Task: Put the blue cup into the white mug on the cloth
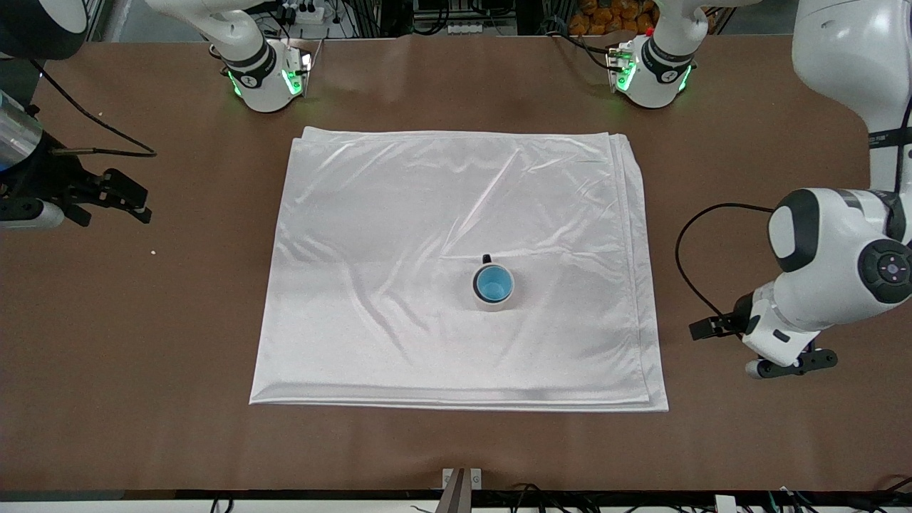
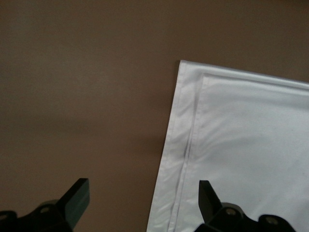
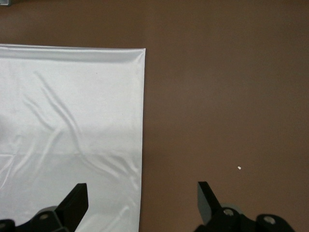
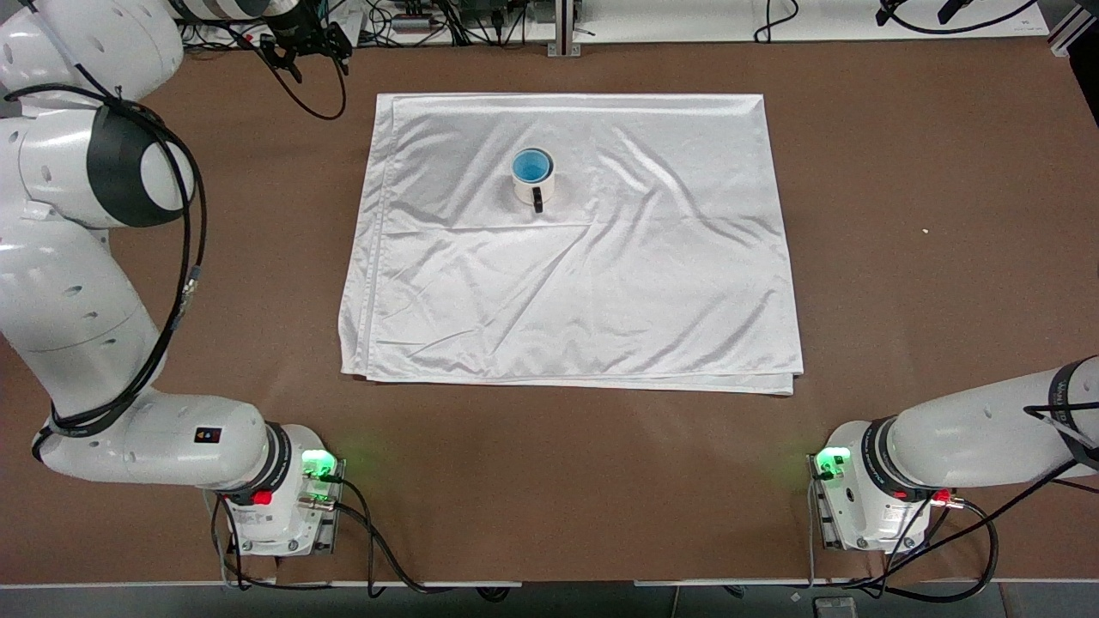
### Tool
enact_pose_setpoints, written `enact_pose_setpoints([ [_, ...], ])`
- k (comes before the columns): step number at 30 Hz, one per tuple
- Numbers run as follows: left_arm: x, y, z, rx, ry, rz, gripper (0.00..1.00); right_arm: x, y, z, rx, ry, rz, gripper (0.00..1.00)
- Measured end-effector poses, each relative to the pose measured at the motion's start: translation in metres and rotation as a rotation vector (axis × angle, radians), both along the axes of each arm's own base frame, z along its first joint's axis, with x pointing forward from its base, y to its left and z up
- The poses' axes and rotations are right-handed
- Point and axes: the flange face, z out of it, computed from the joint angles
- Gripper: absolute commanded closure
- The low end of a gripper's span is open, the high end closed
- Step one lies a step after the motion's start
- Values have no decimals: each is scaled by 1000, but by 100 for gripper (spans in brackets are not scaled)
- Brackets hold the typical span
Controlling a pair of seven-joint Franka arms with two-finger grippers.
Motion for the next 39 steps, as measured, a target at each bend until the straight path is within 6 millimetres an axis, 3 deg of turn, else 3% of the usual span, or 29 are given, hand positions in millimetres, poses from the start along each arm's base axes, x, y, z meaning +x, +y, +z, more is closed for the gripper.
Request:
enact_pose_setpoints([
  [7,-6,52,21,5,7,-65,0,-2,-4,11,0,1,-6,0],
  [12,-13,66,30,4,28,-88,0,-2,-4,11,0,3,-6,0],
  [18,-31,66,48,5,32,-96,0,-2,-2,10,-1,9,-2,0],
  [25,-69,62,91,11,6,-99,0,-3,3,8,-7,23,11,0],
  [31,-104,42,131,15,-21,-130,0,-5,11,7,-20,32,29,0],
  [39,-127,17,161,19,-56,-171,0,-5,14,7,-29,35,38,0],
])
